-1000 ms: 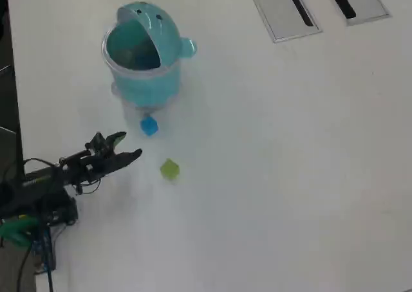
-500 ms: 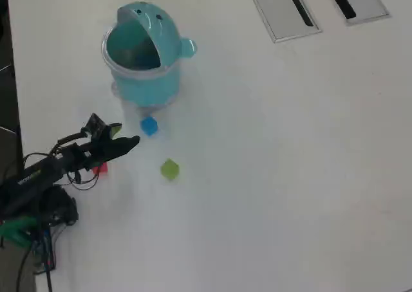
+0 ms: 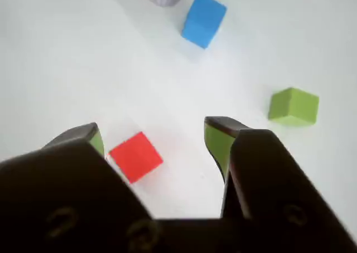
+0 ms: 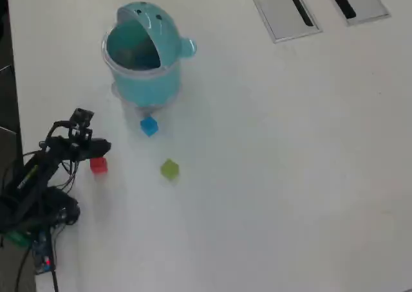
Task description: Grasp RGB lego blocks and put them in the bin one by one.
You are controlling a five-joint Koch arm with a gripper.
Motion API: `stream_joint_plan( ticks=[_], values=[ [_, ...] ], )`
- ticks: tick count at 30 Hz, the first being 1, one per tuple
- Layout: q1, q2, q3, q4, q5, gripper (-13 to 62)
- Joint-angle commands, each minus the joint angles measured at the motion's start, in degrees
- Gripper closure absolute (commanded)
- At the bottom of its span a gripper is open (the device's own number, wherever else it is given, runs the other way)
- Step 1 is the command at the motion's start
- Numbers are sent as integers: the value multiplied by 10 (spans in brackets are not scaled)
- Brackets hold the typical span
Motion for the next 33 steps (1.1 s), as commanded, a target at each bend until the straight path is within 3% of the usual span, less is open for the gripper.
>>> stream_joint_plan(
  ticks=[1,7,15,33],
  values=[
    [-7,44,-7,9,-11,171],
    [-14,43,51,0,-98,179],
    [-79,34,114,-100,-99,179],
    [-52,5,209,-215,-102,181]
  ],
)
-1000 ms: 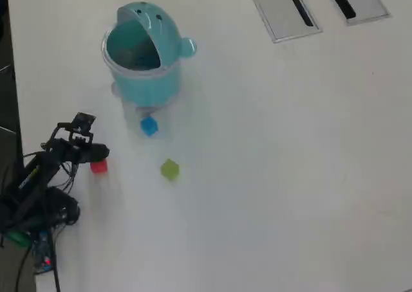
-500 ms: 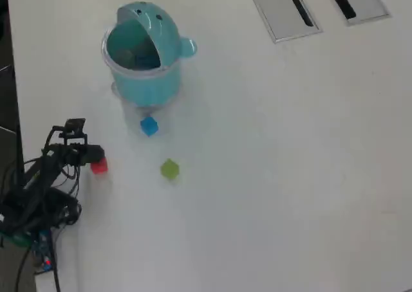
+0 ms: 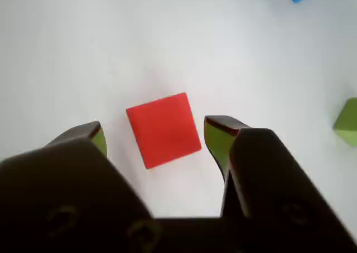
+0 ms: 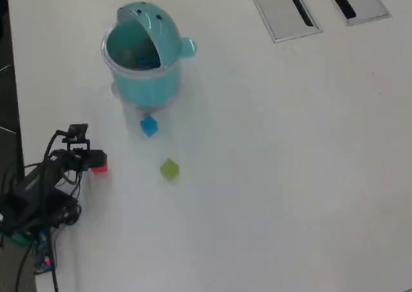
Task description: Grasp RGB lego blocks and put them in the bin one by one.
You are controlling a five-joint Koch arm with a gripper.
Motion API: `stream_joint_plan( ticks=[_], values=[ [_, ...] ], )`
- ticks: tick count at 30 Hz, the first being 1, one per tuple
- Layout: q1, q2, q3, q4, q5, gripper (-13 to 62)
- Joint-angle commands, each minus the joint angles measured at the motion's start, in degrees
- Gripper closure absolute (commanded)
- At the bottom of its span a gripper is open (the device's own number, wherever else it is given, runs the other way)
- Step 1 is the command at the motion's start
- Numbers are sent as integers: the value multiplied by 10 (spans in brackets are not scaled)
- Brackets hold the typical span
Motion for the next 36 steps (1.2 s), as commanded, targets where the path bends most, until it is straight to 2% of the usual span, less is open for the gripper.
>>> stream_joint_plan(
  ticks=[1,19,23,29,36],
  values=[
    [11,4,-10,-33,-8,181],
    [40,-40,72,-159,-21,185],
    [42,-43,92,-184,-21,207],
    [44,-41,99,-200,-18,318],
    [33,-26,65,-207,-18,344]
  ],
)
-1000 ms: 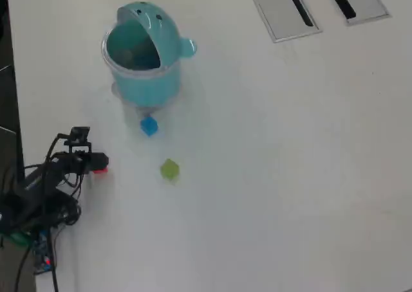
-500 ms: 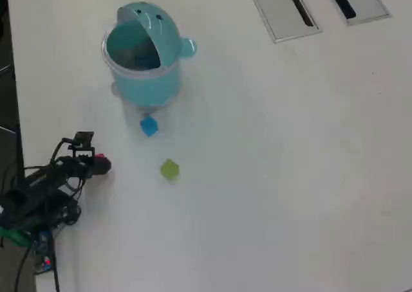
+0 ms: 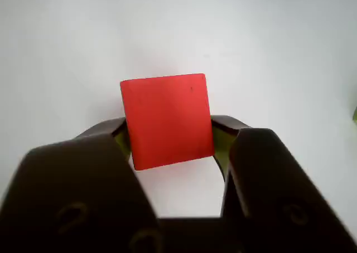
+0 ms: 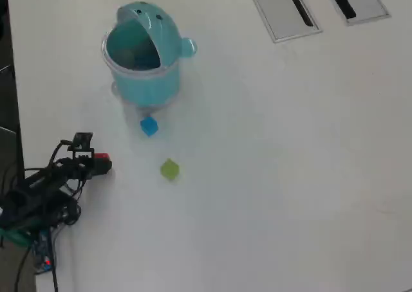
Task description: Grasp RGB lego blocks and put them in the bin one by one.
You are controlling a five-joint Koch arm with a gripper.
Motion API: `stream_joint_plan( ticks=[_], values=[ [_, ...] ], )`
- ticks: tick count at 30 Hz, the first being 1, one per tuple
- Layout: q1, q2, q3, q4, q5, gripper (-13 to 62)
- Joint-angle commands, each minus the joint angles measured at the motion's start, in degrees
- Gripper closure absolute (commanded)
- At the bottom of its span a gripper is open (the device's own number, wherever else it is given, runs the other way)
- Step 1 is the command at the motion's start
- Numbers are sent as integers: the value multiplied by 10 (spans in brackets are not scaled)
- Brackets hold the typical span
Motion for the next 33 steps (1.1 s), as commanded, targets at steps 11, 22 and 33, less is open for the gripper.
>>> stream_joint_plan(
  ticks=[11,22,33],
  values=[
    [-81,54,-98,-108,128,344],
    [-106,62,-171,-206,339,346],
    [-141,27,-336,-224,408,346]
  ],
)
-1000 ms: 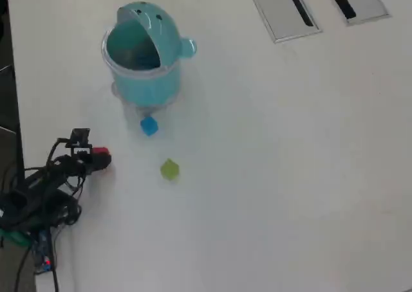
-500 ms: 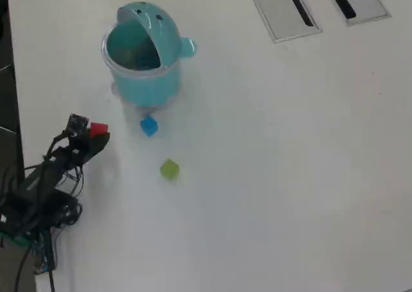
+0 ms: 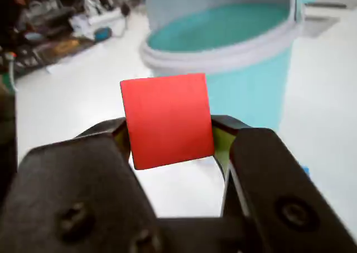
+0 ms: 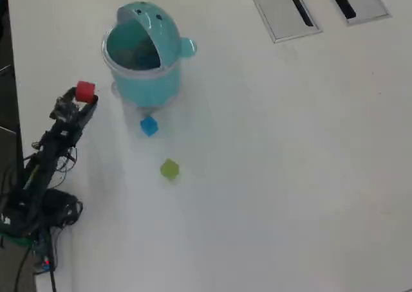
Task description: Grasp RGB lego blocks and put them in the bin one by one.
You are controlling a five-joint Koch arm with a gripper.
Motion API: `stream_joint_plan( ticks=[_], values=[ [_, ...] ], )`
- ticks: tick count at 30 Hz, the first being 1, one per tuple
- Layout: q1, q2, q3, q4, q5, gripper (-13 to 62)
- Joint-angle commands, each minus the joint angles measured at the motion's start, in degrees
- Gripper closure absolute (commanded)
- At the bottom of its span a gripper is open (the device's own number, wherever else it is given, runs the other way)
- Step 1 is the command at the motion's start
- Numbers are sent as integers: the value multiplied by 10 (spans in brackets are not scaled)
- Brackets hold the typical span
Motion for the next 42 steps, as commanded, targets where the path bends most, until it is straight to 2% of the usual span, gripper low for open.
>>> stream_joint_plan(
  ticks=[1,7,12,17,27,35,37,42],
  values=[
    [-10,-18,-75,-39,-3,346],
    [-14,-83,-161,-46,-6,346],
    [-29,-287,-389,-49,-11,346],
    [-32,-377,-493,-42,-12,346],
    [-4,-502,-641,-41,-13,345],
    [33,-558,-686,-48,-20,340],
    [47,-573,-708,-41,-81,269],
    [57,-575,-709,-33,-163,192]
  ],
)
